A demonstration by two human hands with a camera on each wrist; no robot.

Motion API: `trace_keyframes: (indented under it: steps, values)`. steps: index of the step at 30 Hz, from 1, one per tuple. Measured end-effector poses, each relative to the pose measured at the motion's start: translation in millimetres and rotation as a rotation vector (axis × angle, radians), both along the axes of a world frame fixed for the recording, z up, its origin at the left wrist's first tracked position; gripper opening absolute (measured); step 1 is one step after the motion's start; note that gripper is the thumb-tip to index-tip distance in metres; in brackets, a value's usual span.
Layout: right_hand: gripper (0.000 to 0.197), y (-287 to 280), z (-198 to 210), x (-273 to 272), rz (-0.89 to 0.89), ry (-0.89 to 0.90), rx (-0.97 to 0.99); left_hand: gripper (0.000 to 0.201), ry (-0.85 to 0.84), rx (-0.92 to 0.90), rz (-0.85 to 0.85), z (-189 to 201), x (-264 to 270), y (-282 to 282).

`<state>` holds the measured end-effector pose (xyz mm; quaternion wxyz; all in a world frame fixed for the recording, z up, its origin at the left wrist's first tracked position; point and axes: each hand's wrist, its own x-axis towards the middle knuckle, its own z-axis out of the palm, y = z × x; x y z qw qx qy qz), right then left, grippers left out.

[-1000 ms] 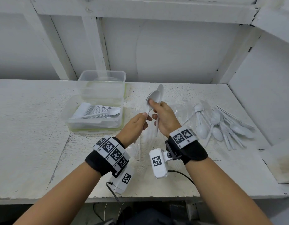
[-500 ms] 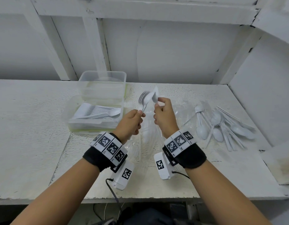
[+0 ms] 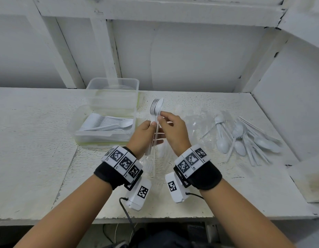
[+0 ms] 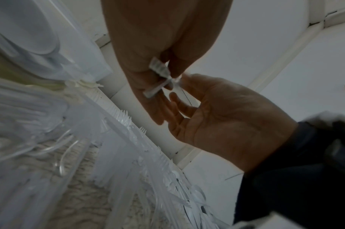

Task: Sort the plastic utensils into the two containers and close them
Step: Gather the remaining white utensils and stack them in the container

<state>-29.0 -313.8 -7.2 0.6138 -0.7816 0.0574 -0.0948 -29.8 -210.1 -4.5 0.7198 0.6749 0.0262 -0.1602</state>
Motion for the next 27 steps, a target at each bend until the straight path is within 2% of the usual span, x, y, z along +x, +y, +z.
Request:
trace_keyframes:
  steps: [3,6,9,13,16,22,27]
  values:
    - [0.028,-0.2,-2.7,5.0,0.062,0.032,0.027,0.029,0.016,-0.03,-0.041,6.1,-2.9,1.1]
    - [0.037,-2.7,-3.8,9.4,0.135,0.014,-0.051,0.031,0.031,-0.015,-0.052,7.6,-3.8,3.6]
    - [0.03,-9.2,-2.0,10.8,0.16,0.048,-0.138,0.03,0.003,0.045,-0.066,7.4,-4.7,6.2]
    - [0.02,-16.7,5.4,12.3,0.161,-0.058,-0.202,0.024,-0.044,0.125,-0.137,7.4,-7.1,9.4]
    - [0.014,-20.5,10.0,10.4,0.148,-0.037,-0.154,0.017,-0.032,0.115,-0.186,8.5,-9.9,11.0]
    - [0.011,-20.1,16.9,7.1,0.182,-0.021,-0.028,0.025,0.009,0.076,-0.181,5.9,-8.3,13.8]
    - [0.009,-23.4,22.0,9.0,0.176,-0.037,-0.059,0.025,0.024,0.188,-0.176,7.7,-4.8,20.6]
